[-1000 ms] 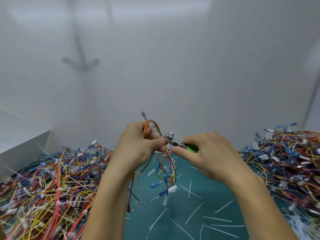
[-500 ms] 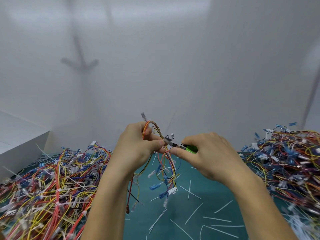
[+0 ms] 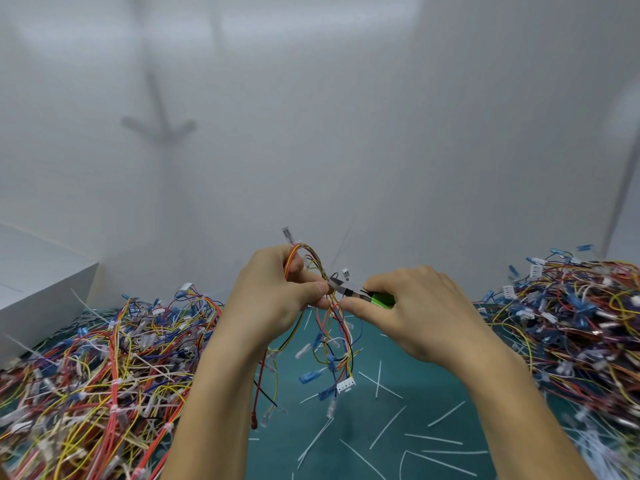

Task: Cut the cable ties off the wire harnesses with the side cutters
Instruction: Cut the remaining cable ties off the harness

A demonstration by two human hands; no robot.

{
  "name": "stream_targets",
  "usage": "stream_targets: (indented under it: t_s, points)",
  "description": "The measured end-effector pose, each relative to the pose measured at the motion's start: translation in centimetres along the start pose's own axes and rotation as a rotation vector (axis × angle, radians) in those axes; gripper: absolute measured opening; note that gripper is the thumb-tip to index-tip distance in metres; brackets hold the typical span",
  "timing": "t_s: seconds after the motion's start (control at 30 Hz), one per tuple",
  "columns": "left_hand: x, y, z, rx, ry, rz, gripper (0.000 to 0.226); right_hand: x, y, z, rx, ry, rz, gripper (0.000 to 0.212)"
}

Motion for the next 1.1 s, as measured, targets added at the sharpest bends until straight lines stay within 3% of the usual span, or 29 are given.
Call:
stream_targets:
  t_s: [0.4,0.6,0.83,1.0,1.1]
  points:
    - [0.0,-0.1,-0.1,-0.014,0.0,0.015,0.046,0.3,0.3,-0.1,-0.012,0.048,-0.087,0.073]
    - [0.0,-0.3,-0.2,-0.03,0.026,0.085,0.047,-0.1,0.3,-0.3,-0.037,0.235,-0.743,0.054]
    - [-1.7,-0.1,0.2,0.044,0.207,0.031,0.047,-0.7,2.1,-0.5,0.08,0.527,-1.278,0.038]
    - [-2.2,0.9,0.6,0.227,0.274,-0.157,0.038,-1.0,2.9,-0.1,0.045,0.681,-1.483,0.034]
    - [-2.2,1.9,1.1,0.347,0.233,-0.275,0.016,-1.6,2.8,-0.1,-0.023,0.706,-1.45,0.037]
Point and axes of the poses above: each hand's wrist, its own z-axis away from the middle knuckle, its own y-axis out of the palm, x = y × z, the point moved 5 cm from there along -z, towards the middle knuckle, and after that the axes turned 6 degrees about z, right-handed, at the moved point
